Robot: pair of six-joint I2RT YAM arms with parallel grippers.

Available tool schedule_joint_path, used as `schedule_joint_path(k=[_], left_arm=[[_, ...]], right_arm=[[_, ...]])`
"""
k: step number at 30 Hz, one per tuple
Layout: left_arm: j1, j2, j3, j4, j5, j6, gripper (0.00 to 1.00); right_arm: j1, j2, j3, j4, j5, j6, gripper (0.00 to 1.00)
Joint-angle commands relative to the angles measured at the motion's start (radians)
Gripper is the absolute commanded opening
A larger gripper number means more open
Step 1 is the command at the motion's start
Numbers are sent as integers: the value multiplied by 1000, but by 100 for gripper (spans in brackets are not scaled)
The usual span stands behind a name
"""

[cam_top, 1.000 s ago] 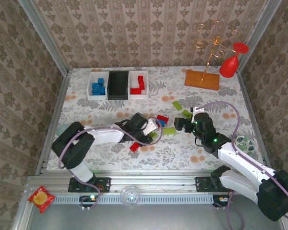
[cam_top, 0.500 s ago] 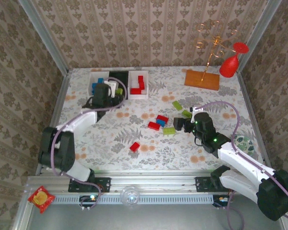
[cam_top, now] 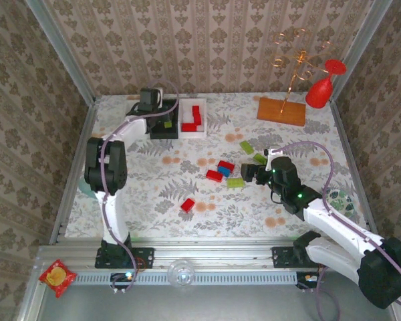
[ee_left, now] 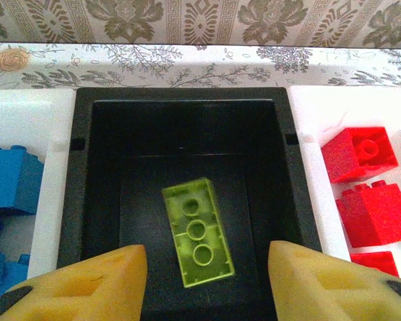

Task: Sort the legos into containers by color
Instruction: Place the lego in the container, then pick up the lego from the center of the table.

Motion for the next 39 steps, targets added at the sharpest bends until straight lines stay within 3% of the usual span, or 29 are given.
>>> schedule_joint_path(k=[1,4,9,15,20,26,31,39], left_arm=[[7,-54,37,-56,-9,15,58],[-12,-159,-49,-36,-1,11,62],[-108,-410,-386,122,53,-25,65],[-175,-637,-700,182,107,-79,68],[-176,-789,-867,164,133,-106,75],[-174,-853,-917,127,152,-85,78],[-172,-851,-931,151,155,-77,78],[-172,-832,-931,165,168,-72,79]], right_arm=[[3,-4,-3,12,-4,12,100],[5,1,-1,10,-9,11,100],[13,53,21,-9,6,21,99],[176,237,200,-230,211,28,99],[249,349,219,-262,230,96,100],[326,529,308,-334,317,158,100],[325,615,346,-321,306,168,100],[289,709,363,-299,279,207,91]])
